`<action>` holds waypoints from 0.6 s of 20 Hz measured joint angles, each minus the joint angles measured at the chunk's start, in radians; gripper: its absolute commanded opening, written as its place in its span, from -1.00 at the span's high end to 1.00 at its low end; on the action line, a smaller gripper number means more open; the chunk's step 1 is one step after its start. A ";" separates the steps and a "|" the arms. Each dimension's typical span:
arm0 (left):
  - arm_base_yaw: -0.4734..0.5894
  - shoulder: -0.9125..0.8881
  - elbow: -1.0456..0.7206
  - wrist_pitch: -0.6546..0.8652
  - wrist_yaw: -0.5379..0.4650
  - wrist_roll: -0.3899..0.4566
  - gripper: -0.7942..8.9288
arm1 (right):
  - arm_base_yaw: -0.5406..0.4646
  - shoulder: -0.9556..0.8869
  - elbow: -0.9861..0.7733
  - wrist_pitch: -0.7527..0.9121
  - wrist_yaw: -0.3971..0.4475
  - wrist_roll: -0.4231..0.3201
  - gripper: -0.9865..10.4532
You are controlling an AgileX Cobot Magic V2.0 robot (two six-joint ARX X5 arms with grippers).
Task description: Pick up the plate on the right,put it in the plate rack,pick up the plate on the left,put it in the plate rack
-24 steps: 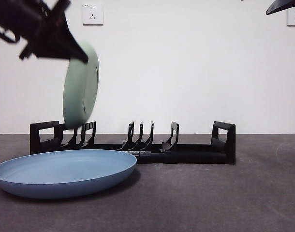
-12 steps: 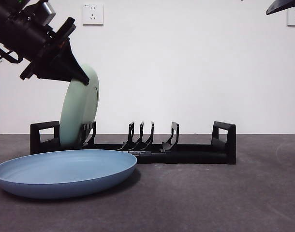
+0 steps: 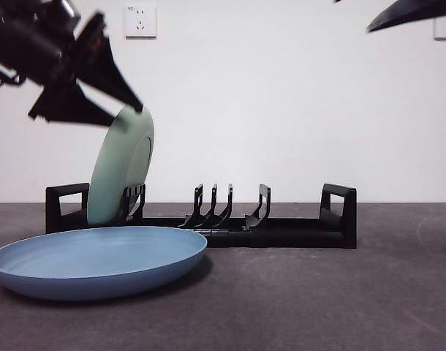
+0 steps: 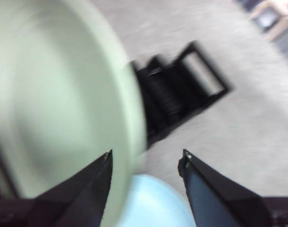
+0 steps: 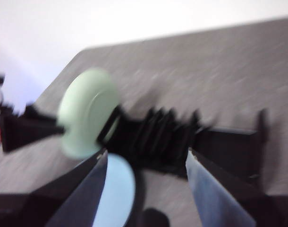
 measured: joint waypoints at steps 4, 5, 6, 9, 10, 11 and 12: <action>0.000 -0.103 0.000 0.000 0.008 0.000 0.32 | 0.038 0.098 0.000 0.004 -0.048 0.000 0.34; 0.000 -0.130 0.000 0.000 0.008 0.002 0.32 | 0.048 0.124 0.000 0.011 -0.063 0.001 0.34; 0.000 -0.162 0.000 -0.002 0.005 0.011 0.32 | 0.060 0.158 0.000 0.024 -0.083 0.003 0.34; 0.000 -0.266 0.000 -0.028 -0.034 0.049 0.32 | 0.093 0.254 0.000 0.062 -0.142 0.011 0.34; 0.000 -0.321 0.000 -0.045 -0.071 0.065 0.32 | 0.115 0.305 0.000 0.082 -0.148 0.014 0.34; -0.003 -0.377 0.000 -0.061 -0.111 0.081 0.32 | 0.140 0.357 0.000 0.099 -0.146 0.015 0.34; -0.008 -0.430 0.000 -0.079 -0.150 0.095 0.32 | 0.164 0.411 0.000 0.112 -0.146 0.015 0.34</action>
